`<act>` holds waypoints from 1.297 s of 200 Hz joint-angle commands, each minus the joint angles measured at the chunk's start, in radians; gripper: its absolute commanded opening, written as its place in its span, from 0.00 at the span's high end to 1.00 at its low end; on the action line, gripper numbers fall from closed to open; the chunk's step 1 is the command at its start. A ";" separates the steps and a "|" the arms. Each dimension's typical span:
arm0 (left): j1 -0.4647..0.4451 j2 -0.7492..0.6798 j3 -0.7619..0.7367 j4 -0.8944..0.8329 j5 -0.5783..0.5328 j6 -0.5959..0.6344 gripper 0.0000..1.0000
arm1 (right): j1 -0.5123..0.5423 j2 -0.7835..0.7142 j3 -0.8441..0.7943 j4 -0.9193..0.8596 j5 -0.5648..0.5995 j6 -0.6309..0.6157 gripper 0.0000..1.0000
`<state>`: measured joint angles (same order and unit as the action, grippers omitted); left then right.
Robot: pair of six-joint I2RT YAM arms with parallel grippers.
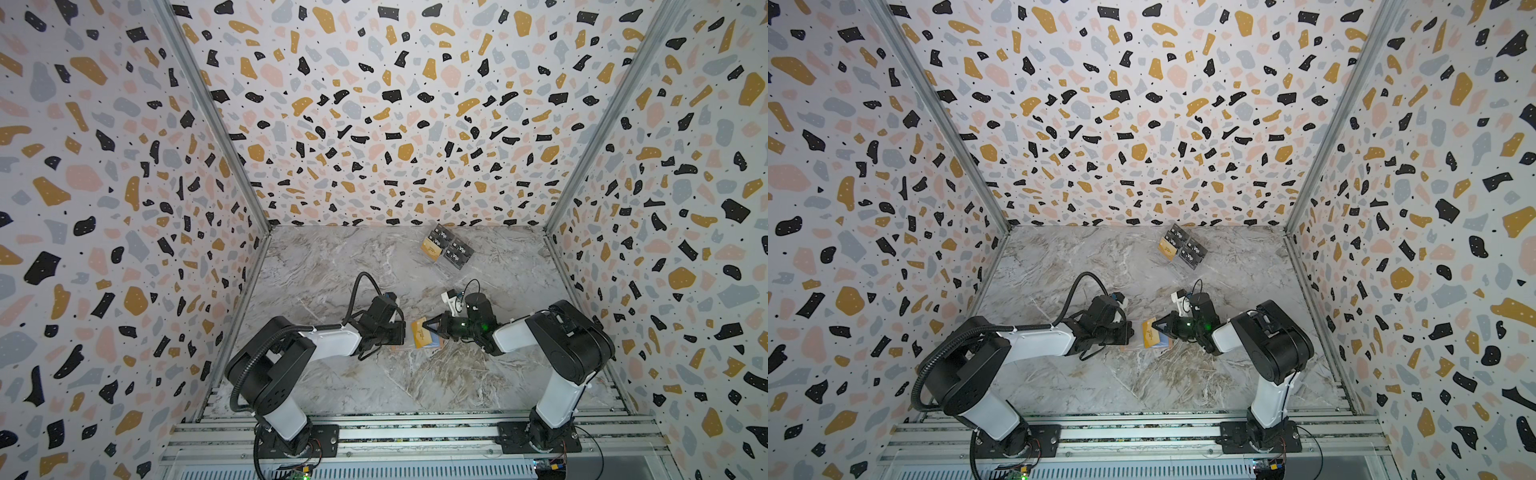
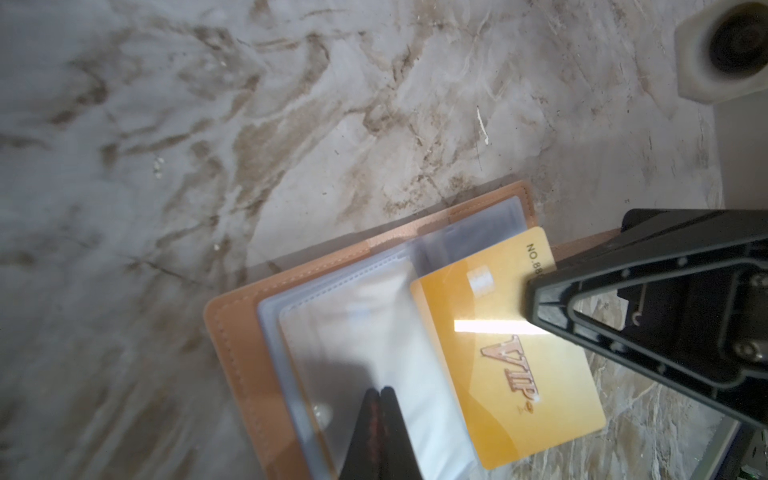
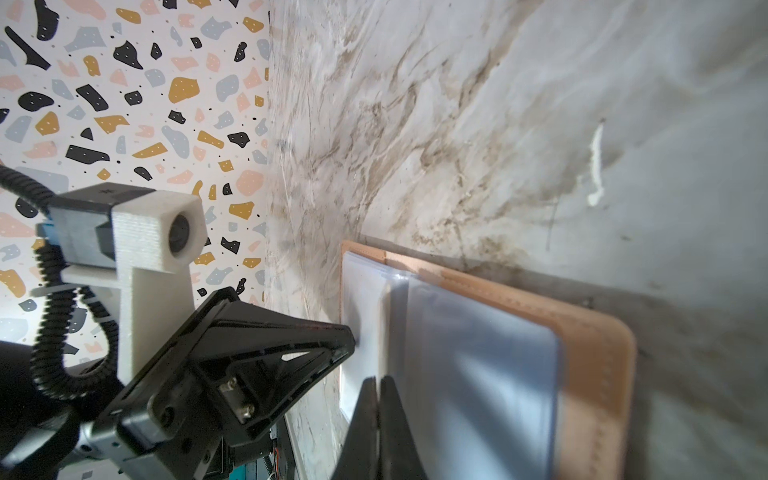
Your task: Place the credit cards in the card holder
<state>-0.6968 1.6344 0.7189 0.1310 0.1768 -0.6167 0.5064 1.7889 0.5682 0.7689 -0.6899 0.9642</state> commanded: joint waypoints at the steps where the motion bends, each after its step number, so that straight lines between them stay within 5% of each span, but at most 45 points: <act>1: -0.003 -0.018 -0.016 0.001 -0.007 0.002 1.00 | 0.005 0.006 0.027 -0.015 -0.018 -0.023 1.00; 259: 0.002 -0.025 -0.034 0.002 0.025 -0.009 1.00 | -0.009 0.067 0.091 0.014 -0.111 -0.167 1.00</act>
<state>-0.6964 1.6321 0.7017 0.1520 0.2008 -0.6247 0.5022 1.8603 0.6273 0.7780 -0.7784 0.8417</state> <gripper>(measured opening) 0.049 0.048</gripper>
